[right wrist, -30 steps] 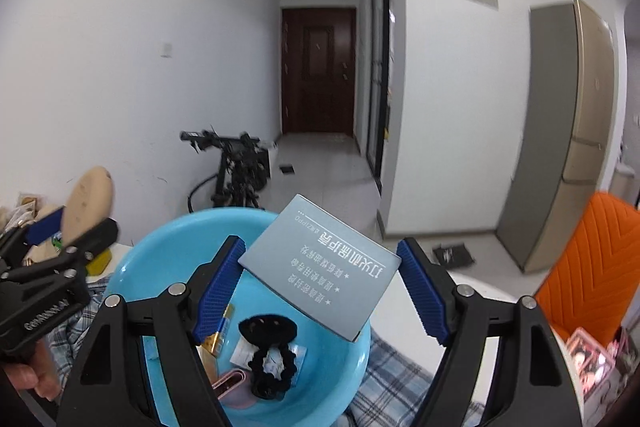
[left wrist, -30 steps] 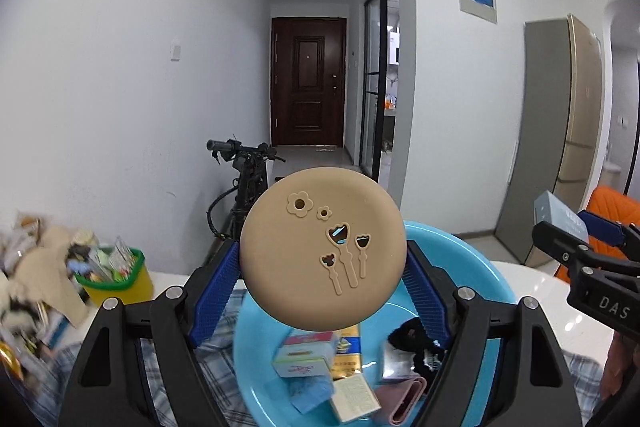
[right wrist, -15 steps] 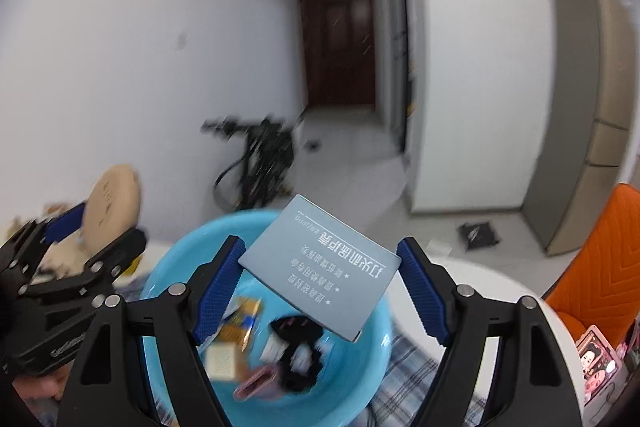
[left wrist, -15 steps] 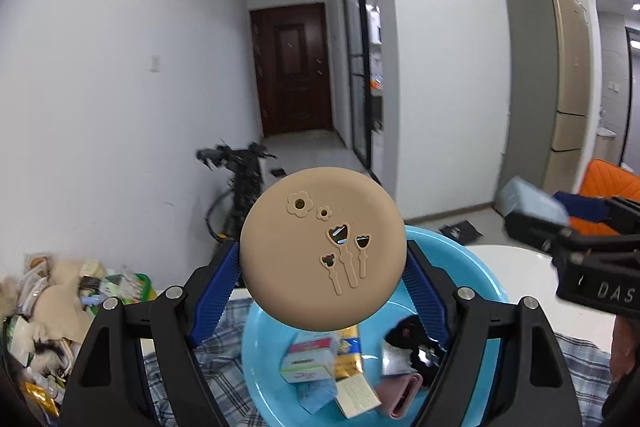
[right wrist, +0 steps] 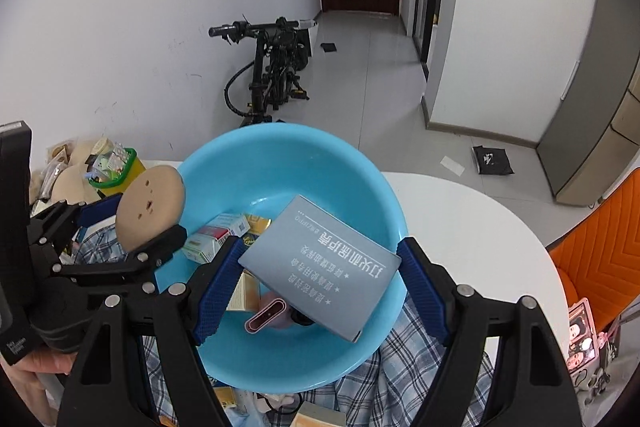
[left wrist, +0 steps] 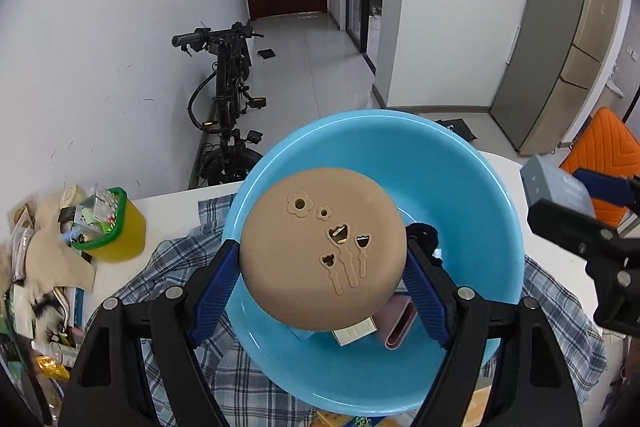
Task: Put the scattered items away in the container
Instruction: 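Lower the coaster into the basin and open the left tool while right holds the box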
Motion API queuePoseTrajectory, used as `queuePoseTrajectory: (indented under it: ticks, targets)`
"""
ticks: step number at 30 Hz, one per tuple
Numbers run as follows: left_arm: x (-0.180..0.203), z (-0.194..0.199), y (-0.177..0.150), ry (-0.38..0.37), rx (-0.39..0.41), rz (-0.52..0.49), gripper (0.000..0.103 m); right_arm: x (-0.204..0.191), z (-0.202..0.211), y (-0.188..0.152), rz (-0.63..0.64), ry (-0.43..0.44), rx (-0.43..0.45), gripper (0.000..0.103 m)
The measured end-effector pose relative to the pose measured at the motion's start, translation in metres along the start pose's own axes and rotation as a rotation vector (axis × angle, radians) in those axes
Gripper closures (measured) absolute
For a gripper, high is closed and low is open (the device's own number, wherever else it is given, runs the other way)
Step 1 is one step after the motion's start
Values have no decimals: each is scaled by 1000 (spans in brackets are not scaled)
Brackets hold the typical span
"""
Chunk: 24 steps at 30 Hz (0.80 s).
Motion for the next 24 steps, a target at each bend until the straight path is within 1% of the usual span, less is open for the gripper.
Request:
queuePoseTrajectory:
  ticks: [3, 5, 10, 15, 21, 24]
  targets:
    - [1, -7, -2, 3, -4, 2, 21, 0, -12, 1, 4, 2, -8, 26]
    - [-2, -11, -1, -7, 1, 8, 21, 0, -19, -1, 9, 0, -18, 26]
    - [-3, -33, 4, -9, -32, 4, 21, 8, -42, -2, -7, -11, -63, 26]
    - [-3, -69, 4, -14, -103, 13, 21, 12, -61, 1, 1, -15, -84, 26]
    - [0, -104, 1, -8, -153, -11, 21, 19, -77, 4, 4, -5, -103, 26]
    - [2, -116, -1, -25, -166, -4, 21, 23, -80, 5, -4, 1, -106, 26]
Point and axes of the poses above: each gripper's, at about its wrist camera, not at the fingertips, and z roughly against the way its jaws point, x to its right, y to its top, the point moved 7 cm from there along -z, roughly the way its jaws point, and after that the axes turned 9 degrees about -z, right-handed, at the moved point
